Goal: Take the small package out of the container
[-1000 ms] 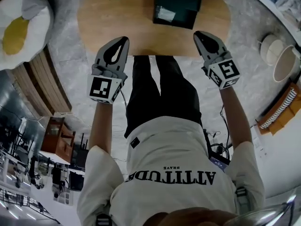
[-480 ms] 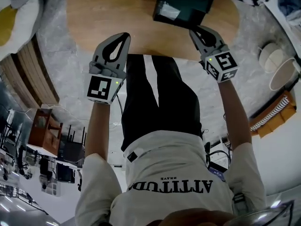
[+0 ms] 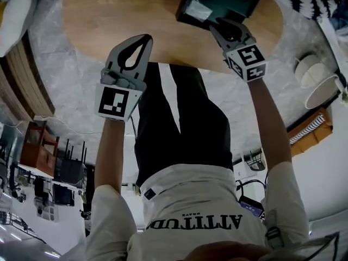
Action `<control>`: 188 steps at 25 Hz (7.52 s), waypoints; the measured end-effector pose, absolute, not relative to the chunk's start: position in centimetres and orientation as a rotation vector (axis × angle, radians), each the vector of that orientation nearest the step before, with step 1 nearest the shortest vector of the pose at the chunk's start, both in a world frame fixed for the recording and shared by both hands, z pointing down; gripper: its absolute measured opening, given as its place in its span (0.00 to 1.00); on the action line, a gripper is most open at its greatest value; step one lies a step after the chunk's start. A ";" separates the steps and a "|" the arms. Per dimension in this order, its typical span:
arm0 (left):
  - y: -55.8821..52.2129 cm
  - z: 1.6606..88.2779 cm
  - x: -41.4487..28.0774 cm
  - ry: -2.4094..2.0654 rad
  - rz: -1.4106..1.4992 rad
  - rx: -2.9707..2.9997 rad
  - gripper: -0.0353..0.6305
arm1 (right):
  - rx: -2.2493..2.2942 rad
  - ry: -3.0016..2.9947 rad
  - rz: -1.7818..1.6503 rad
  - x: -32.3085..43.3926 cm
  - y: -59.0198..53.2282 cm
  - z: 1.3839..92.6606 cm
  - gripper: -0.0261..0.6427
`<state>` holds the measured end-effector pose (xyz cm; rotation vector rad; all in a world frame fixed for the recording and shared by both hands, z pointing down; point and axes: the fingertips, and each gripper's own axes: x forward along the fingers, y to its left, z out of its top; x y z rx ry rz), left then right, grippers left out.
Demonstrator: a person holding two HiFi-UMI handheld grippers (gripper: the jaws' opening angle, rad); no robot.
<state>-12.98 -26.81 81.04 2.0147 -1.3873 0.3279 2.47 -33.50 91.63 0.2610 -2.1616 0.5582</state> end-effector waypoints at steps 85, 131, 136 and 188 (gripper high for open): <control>-22.1 55.8 -15.2 -1.347 0.310 2.195 0.09 | 0.604 -2.190 0.334 3.3 -33.2 64.3 0.07; -8.7 33.2 -5.1 -1.371 0.185 2.491 0.09 | 1.137 -2.630 0.384 21.2 -11.3 33.0 0.07; -4.8 32.4 -2.7 -1.423 0.171 2.482 0.09 | 1.120 -2.679 0.373 24.1 -8.2 32.0 0.07; 5.5 27.6 -10.5 -1.557 0.100 2.476 0.09 | 1.236 -2.802 0.313 21.2 -1.1 26.1 0.07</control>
